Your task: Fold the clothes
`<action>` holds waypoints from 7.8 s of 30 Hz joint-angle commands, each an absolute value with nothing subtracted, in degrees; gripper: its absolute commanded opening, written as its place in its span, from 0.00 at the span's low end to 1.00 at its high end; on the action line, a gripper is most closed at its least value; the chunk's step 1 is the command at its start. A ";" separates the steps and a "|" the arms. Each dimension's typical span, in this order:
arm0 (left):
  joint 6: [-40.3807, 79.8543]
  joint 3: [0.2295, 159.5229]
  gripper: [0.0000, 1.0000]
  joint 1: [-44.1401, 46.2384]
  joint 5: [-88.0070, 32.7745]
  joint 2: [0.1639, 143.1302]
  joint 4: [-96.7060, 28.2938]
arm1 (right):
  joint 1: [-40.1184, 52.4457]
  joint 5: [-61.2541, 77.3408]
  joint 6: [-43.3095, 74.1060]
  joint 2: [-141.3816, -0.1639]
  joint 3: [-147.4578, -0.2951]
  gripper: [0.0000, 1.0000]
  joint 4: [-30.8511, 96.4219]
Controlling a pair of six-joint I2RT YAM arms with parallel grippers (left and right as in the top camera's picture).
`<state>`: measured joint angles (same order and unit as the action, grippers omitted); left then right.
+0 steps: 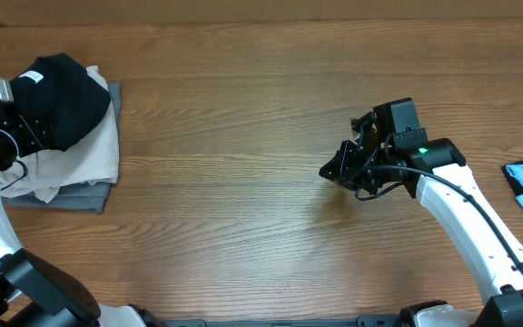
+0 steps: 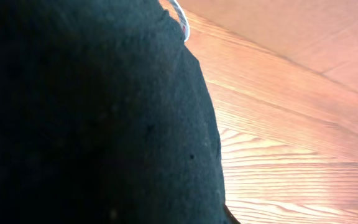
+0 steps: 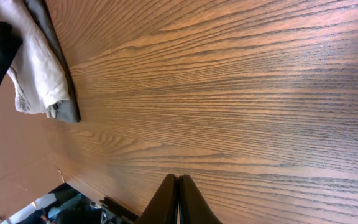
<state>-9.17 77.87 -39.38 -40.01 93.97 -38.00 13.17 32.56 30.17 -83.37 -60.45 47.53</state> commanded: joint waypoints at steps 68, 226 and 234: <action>-1.74 114.69 0.55 -35.48 -28.12 103.59 -65.54 | 13.10 26.11 25.56 -83.26 -61.10 0.07 49.34; 2.79 56.23 1.00 2.85 -1.34 35.73 -35.75 | 5.87 2.24 5.96 -0.16 -5.85 1.00 19.16; 2.79 37.21 1.00 2.50 0.21 17.56 -29.58 | 5.87 2.24 5.96 -0.16 -5.85 1.00 19.16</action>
<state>3.92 41.17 2.94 -0.67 21.12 -30.46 6.09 2.15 6.13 -0.84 -5.98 19.49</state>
